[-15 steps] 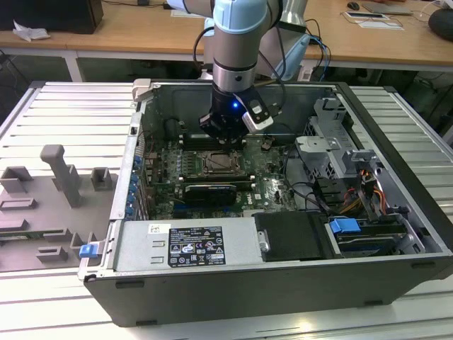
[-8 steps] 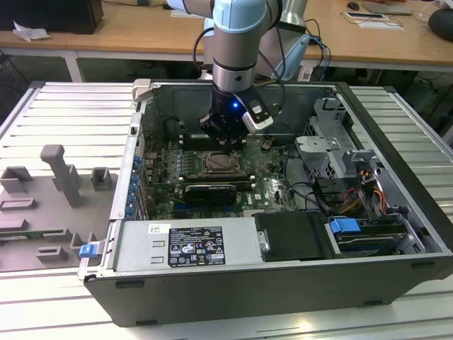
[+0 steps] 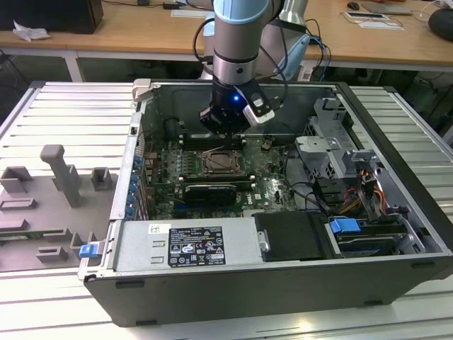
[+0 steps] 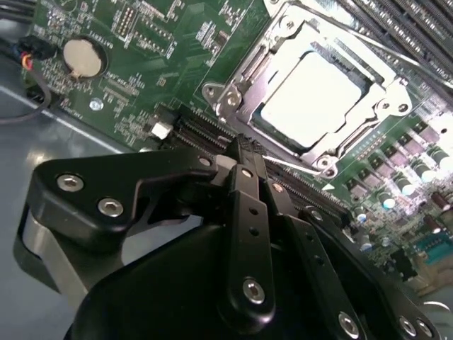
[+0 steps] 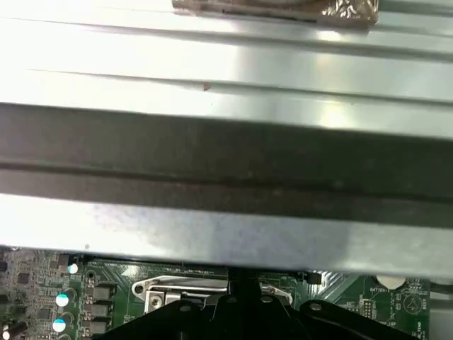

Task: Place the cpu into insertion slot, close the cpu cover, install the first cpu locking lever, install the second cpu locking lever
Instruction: 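Install the first cpu locking lever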

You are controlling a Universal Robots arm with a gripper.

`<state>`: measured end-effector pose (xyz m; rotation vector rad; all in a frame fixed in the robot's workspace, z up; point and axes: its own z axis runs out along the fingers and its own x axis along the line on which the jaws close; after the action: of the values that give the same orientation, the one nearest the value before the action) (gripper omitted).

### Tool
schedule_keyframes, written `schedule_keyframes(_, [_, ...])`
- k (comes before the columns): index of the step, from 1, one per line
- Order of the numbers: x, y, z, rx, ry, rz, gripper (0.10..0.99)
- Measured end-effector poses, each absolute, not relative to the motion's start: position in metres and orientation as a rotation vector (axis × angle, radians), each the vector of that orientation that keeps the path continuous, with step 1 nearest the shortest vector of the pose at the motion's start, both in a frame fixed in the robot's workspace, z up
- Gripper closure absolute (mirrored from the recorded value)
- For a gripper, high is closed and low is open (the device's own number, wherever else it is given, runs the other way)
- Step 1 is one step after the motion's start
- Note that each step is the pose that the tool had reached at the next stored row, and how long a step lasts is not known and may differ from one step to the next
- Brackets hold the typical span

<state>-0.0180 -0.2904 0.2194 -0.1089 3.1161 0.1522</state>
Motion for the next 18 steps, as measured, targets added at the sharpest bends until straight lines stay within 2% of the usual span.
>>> schedule_keyframes(9, [-0.0233, -0.2905, 0.2196, -0.149, 3.103, 0.188, 0.980])
schedule_keyframes(18, [-0.0216, -0.2907, 0.2118, -0.150, 3.103, 0.180, 0.980])
